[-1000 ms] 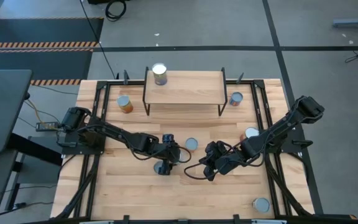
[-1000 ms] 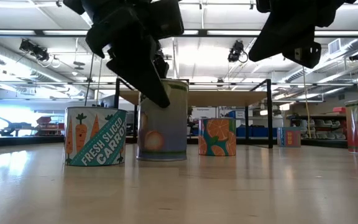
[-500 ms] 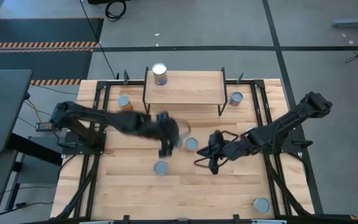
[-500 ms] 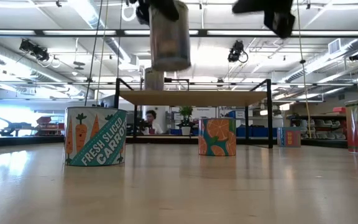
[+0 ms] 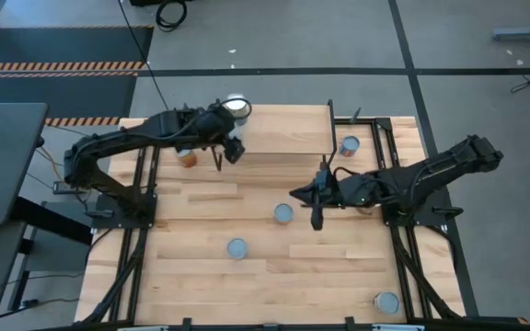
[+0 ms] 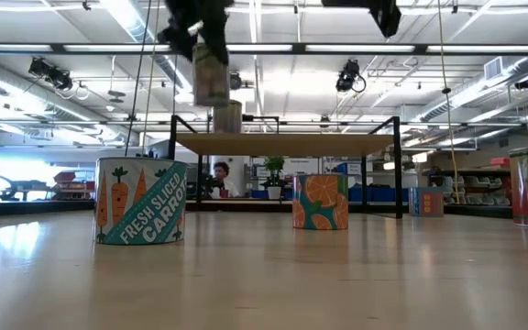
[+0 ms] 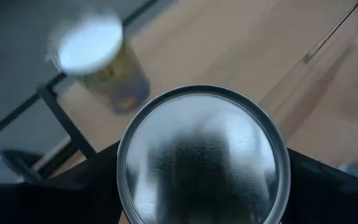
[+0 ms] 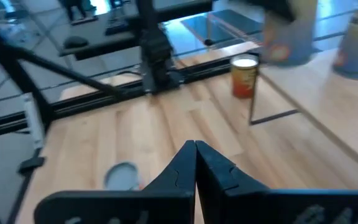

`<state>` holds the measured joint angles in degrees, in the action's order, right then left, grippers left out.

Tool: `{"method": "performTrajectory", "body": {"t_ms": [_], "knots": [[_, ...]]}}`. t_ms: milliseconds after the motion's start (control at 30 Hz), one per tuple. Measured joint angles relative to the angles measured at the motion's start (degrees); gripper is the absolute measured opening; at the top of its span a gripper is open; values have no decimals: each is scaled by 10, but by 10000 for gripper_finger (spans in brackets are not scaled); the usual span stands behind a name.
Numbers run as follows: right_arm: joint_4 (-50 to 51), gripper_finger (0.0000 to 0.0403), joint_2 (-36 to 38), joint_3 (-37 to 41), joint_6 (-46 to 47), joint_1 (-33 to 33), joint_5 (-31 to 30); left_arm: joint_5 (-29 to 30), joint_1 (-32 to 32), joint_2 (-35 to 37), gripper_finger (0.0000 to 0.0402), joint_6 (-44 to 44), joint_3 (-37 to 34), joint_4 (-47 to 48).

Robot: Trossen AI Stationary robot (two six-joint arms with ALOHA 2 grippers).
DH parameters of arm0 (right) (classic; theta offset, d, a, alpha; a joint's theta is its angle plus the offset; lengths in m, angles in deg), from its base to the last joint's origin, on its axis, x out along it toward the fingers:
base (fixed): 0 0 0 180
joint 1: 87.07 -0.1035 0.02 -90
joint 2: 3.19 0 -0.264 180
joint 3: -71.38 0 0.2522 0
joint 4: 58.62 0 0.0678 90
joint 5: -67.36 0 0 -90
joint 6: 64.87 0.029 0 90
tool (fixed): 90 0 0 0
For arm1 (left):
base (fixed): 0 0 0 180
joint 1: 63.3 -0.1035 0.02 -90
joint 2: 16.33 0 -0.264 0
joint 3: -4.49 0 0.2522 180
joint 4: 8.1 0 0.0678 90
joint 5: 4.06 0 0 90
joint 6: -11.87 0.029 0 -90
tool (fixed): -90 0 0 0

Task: Pick and place cans onto a shelf
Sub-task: Put the canned peaches on the shelf aligned with the other canned peaches

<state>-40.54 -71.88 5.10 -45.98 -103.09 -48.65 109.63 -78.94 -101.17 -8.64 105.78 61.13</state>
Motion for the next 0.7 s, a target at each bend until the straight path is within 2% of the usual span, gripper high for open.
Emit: {"method": "performTrajectory", "body": {"t_ms": [100,233,467,700], "knots": [[2,10,-6,0,-10,19,1,-17,-21,0,315,7,-39,-34],[-13,13,-16,0,-10,43,1,-7,-40,0,315,42,-63,-74],[-23,14,-16,0,-11,73,1,-33,-76,0,322,60,-65,-99],[-26,26,-16,0,-10,92,1,-72,-79,-16,353,62,-65,-115]]}}
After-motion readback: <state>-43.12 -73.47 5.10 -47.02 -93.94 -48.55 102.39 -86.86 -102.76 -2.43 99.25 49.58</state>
